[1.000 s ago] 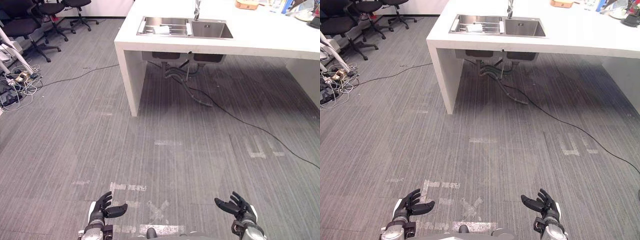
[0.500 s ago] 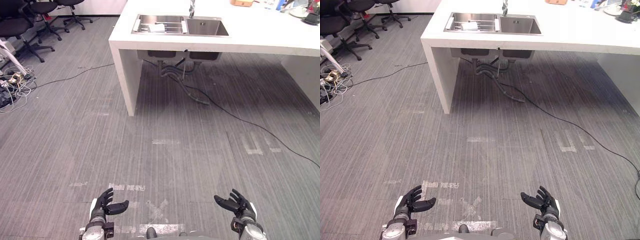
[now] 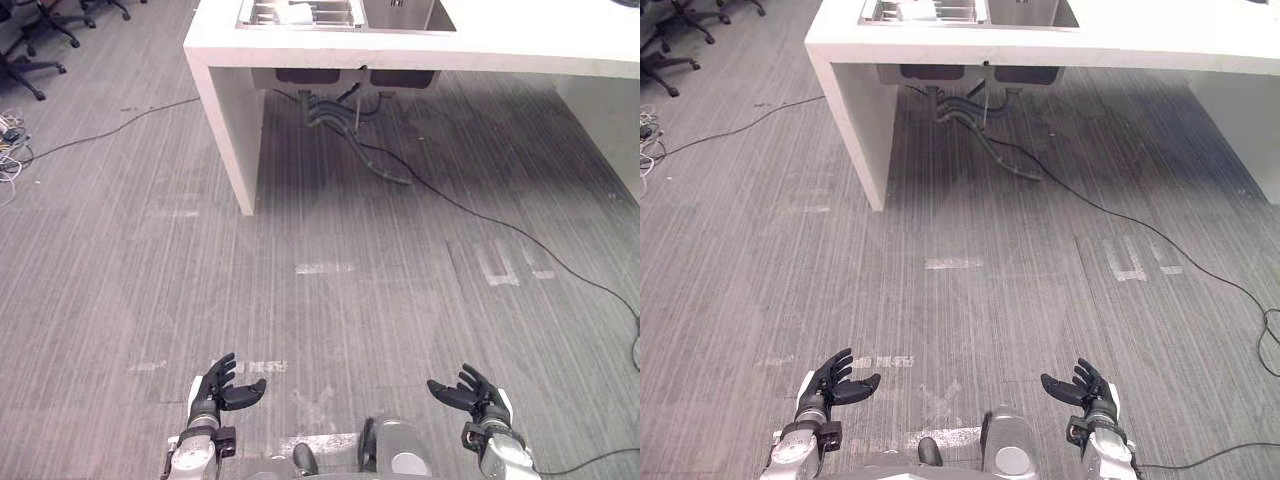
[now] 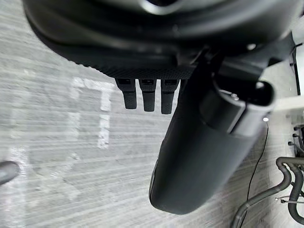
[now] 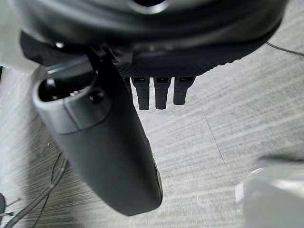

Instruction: Walk over to the sink, pick up the cup, carry it to the dishwasher, place the cup inside the dishwasher, then close the dishwasher door

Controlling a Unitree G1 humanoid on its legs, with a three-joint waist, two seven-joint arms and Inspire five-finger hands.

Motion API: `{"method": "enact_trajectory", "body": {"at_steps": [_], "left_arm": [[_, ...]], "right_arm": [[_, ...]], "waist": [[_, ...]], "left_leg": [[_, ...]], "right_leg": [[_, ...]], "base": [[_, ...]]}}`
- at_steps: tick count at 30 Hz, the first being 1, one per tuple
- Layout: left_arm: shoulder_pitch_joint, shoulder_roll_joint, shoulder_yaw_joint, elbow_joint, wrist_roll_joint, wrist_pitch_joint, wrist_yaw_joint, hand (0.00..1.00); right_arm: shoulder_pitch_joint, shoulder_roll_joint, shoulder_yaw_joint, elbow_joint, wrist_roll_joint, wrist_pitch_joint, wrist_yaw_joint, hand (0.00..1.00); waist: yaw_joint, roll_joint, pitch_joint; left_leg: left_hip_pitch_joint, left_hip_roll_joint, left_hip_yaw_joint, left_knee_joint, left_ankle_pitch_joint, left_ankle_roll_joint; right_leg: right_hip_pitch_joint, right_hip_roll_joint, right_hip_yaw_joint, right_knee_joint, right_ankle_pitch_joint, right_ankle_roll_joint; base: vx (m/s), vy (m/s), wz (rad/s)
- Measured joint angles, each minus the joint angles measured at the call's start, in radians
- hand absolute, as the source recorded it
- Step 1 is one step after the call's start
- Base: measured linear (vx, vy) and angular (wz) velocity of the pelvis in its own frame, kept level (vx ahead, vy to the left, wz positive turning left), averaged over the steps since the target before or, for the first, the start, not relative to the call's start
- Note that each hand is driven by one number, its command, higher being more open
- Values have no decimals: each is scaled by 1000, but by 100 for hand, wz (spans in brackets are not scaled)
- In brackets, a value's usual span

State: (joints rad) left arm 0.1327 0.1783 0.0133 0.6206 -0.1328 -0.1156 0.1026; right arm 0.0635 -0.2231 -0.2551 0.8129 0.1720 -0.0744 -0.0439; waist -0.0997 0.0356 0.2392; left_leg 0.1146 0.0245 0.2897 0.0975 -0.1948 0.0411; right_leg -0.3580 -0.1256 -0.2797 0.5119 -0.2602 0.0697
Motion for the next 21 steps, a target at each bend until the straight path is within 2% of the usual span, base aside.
{"method": "enact_trajectory", "body": {"at_steps": [1, 2, 3, 4, 5, 6, 7, 8, 9, 10, 11, 12, 13, 14, 15, 16, 17, 18, 19, 20, 21], "left_arm": [[-21, 8, -1, 2, -5, -1, 6, 90], [-39, 15, -1, 14, -5, -2, 12, 90], [-45, 15, -1, 20, -5, -2, 14, 90], [-50, 13, -2, 26, -5, -2, 18, 90], [-53, 5, -4, 27, -5, -3, 22, 90], [-52, -4, -11, 23, -6, -3, 26, 90], [-52, -7, -16, 18, -6, -3, 26, 90], [-48, -16, -21, 18, -7, -3, 22, 90], [-46, -26, -21, 13, -14, -2, 23, 90], [-37, -41, -21, -1, -26, -1, 23, 90], [-32, -55, -21, -42, -36, 1, 23, 90], [-31, -60, -21, -74, -45, 2, 23, 90], [-30, -71, -21, -165, -58, 2, 27, 90], [-30, -76, -21, -217, -65, 1, 29, 90], [-31, -78, -22, -316, -67, -3, 34, 90], [-32, -79, -22, -389, -68, -7, 46, 90], [-37, -79, -21, -476, -64, -13, 64, 90], [-43, -83, -20, -558, -62, -20, 84, 90], [-45, -86, -21, -617, -46, -26, 103, 90], [-47, -89, -21, -652, -20, -28, 117, 90], [-50, -90, -20, -717, 25, -29, 138, 90]], "right_arm": [[-2, -11, 0, 0, 0, 0, -2, 90], [1, -18, -3, 0, 0, 0, -5, 90], [4, -21, -4, 0, 0, 0, -8, 90], [17, -26, -4, 0, 1, 0, -11, 90], [29, -28, -4, 1, 1, 0, -11, 90], [29, -29, -4, 3, 1, 0, -10, 90], [26, -29, -4, 2, 2, 0, -9, 90], [23, -28, -4, 2, 3, 0, -7, 90], [23, -26, -3, 3, 6, 0, -6, 90], [23, -25, -3, 2, 28, -3, -6, 90], [23, -24, -5, -10, 43, -12, -13, 90], [23, -22, -6, -22, 44, -18, -17, 90], [24, -17, -16, -50, 45, -26, -24, 90], [23, -17, -16, -57, 47, -30, -26, 90], [19, -12, -16, -59, 53, -37, -31, 90], [15, -7, -15, -58, 54, -38, -32, 90], [13, -2, -14, -54, 53, -39, -32, 90], [14, 1, -11, -43, 53, -40, -32, 90], [18, 1, -10, -29, 52, -40, -32, 90], [24, 0, -9, -20, 51, -39, -33, 90], [39, 10, -9, 7, 46, -38, -34, 90]], "waist": [[-12, -4, 11], [-20, -16, 13], [-26, -21, 10], [-41, -29, 5], [-52, -25, 3], [-48, -5, 1], [-48, 9, 1], [-46, 29, 6], [-40, 32, 7], [-24, 29, 10], [-14, 16, 18], [-8, 8, 22], [0, -3, 29], [3, -6, 32], [10, -12, 35], [16, -17, 37], [29, -18, 39], [37, -15, 36], [40, -4, 35], [40, 9, 35], [53, 20, 25]], "left_leg": [[27, 3, -16, -13, 7, -13], [63, -4, -34, -22, -1, -35], [82, -6, -44, -25, -10, -49], [120, -7, -68, -23, -30, -79], [121, 8, -90, 31, -40, -95], [75, 46, -90, 145, -43, -105], [32, 74, -88, 247, -42, -122], [-58, 150, -86, 494, -12, -194], [-110, 197, -82, 671, -2, -213], [-148, 243, -68, 841, -6, -210], [-188, 271, -32, 936, -18, -195], [-213, 277, -13, 953, -24, -186], [-271, 282, 24, 945, -37, -164], [-303, 280, 36, 920, -43, -154], [-355, 260, 52, 827, -55, -134], [-383, 227, 52, 707, -59, -125], [-412, 179, 43, 516, -45, -119], [-431, 130, 3, 300, 26, -128], [-440, 113, -32, 172, 84, -136], [-445, 113, -47, 130, 111, -136], [-438, 108, -76, 164, 212, -81]], "right_leg": [[-11, 11, -5, -141, 75, -3], [-18, 11, 10, -237, 156, -22], [-21, 7, 21, -254, 182, -26], [-26, -6, 41, -213, 247, -54], [-36, -17, 31, -120, 252, -90], [-32, -4, 15, -84, 198, -98], [-17, 7, 1, -82, 175, -108], [34, 35, -20, -83, 136, -131], [87, 56, -30, -93, 115, -144], [174, 81, -33, -136, 99, -159], [265, 94, -29, -199, 96, -164], [303, 95, -28, -230, 96, -164], [359, 95, -28, -288, 96, -164], [382, 96, -29, -314, 96, -164], [428, 96, -30, -358, 96, -164], [456, 92, -25, -386, 96, -164], [488, 85, -11, -421, 93, -160], [518, 80, 1, -448, 83, -138], [539, 91, 9, -454, 66, -102], [558, 100, 13, -456, 51, -78], [597, 95, 35, -443, 10, -50]], "base": [[571, -120, 51], [506, -148, 53], [549, -226, 66], [568, -293, 82], [678, -410, 75], [448, -301, 47], [466, -318, 28], [489, -297, 23], [737, -411, 10], [704, -342, -8], [657, -272, -9], [499, -191, 1], [366, -129, 6], [411, -92, 7], [403, -58, 0], [489, -14, -17], [429, 58, -33], [519, 128, -40], [452, 153, -30], [462, 215, -38], [494, 252, -51]]}}
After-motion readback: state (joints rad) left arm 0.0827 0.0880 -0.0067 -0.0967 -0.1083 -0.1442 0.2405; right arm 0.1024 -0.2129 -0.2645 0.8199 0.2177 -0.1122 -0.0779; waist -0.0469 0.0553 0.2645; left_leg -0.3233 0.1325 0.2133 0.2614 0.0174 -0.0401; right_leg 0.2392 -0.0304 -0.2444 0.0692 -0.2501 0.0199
